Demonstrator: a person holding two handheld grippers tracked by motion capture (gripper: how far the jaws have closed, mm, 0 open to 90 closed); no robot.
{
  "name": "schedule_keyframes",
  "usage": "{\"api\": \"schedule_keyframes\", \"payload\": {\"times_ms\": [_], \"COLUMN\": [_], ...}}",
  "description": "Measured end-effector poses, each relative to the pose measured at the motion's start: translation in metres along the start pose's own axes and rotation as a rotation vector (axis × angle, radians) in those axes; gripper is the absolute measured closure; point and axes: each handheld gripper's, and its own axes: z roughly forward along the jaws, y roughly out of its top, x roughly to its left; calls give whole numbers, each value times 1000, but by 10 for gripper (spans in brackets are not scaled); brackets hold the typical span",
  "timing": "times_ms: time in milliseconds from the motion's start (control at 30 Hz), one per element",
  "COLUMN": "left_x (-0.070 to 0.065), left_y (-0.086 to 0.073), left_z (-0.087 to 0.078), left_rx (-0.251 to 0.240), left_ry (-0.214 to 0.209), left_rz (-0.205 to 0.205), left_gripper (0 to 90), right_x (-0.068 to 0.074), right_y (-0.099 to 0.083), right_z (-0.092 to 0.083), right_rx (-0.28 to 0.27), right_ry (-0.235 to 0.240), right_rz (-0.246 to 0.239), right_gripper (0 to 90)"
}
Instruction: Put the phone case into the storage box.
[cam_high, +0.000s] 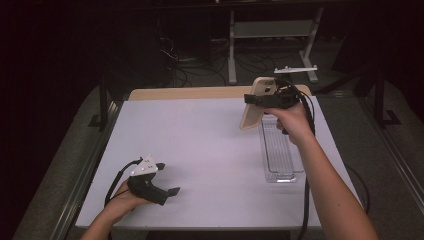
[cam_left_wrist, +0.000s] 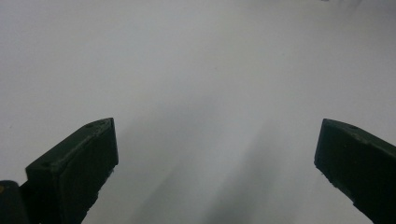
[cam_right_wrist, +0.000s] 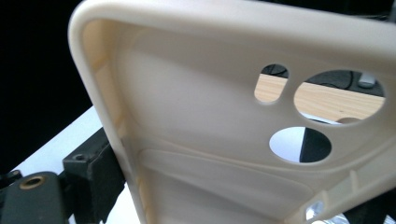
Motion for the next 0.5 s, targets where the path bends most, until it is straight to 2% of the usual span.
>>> {"api": "schedule_keyframes", "payload": {"times_ms": [200, 333, 367, 500], "left_x": [0, 0, -2, 0], "left_y": [0, 0, 0, 0], "left_z": [-1, -1, 0, -1], "left_rx": [4, -2, -18, -2], "left_ry": [1, 4, 2, 5], "left_rz": [-2, -7, -24, -2], "left_gripper": [0, 0, 0, 0], "right_x": [-11, -16, -19, -27], "right_y": [4, 6, 6, 7], "right_z": [-7, -11, -12, -15], "right_rx": [-2, 8, 10, 23], "right_ry": [-37, -99, -114, -161], "right_rz": [10, 4, 0, 12], "right_gripper": [103, 103, 103, 103]}}
